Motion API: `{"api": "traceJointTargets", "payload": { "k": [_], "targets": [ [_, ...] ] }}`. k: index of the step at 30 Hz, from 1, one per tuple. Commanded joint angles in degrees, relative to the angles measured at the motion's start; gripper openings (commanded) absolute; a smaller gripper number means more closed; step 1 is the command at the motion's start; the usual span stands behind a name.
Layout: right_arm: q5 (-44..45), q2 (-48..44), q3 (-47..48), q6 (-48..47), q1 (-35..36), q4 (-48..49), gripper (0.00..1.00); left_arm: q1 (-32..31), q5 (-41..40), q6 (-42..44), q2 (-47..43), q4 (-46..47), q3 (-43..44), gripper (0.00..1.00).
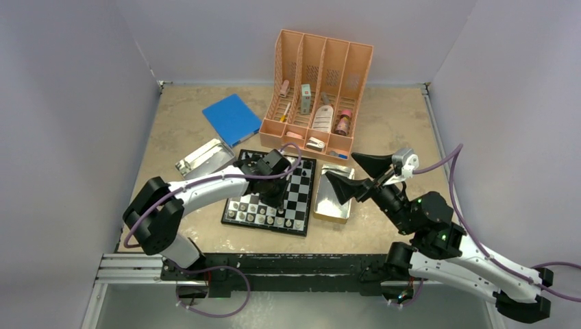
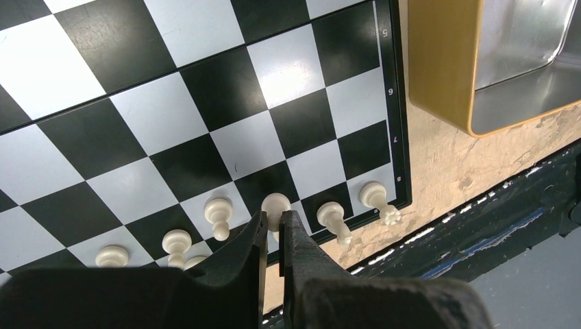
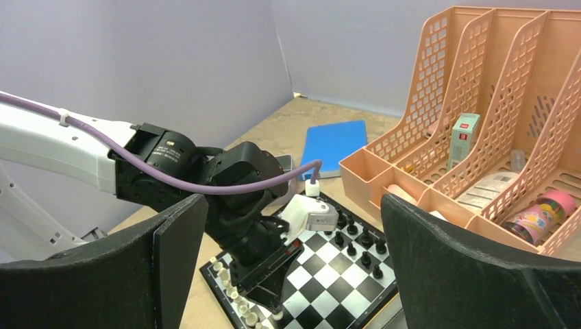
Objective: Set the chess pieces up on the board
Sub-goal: Place the chess piece on the chessboard.
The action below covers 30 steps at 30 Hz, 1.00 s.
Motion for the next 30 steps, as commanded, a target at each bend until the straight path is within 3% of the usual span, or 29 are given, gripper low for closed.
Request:
{"api": "traceJointTargets", "payload": {
  "k": [1, 20, 25, 30],
  "targets": [
    [1.08, 0.24, 1.89, 0.12, 0.14, 0.9, 0.99, -0.14, 0.84, 0.26, 0.77, 2.09, 0.27, 0.0],
    [1.26, -0.48, 1.72, -0.38, 0.14, -0.03, 0.99, -0.22, 0.69, 0.42, 2.28, 1.0, 0.63, 0.04],
    [1.17, -0.44, 1.57, -0.3, 0.14, -0.31, 0.99, -0.32, 1.18, 0.4, 2.0, 0.95, 0.98, 0.14],
    [1.17, -0.31, 1.29, -0.25, 0.14, -0.12, 0.99, -0.42, 0.0, 0.16, 1.77, -0.5, 2.21, 0.16]
  ]
}}
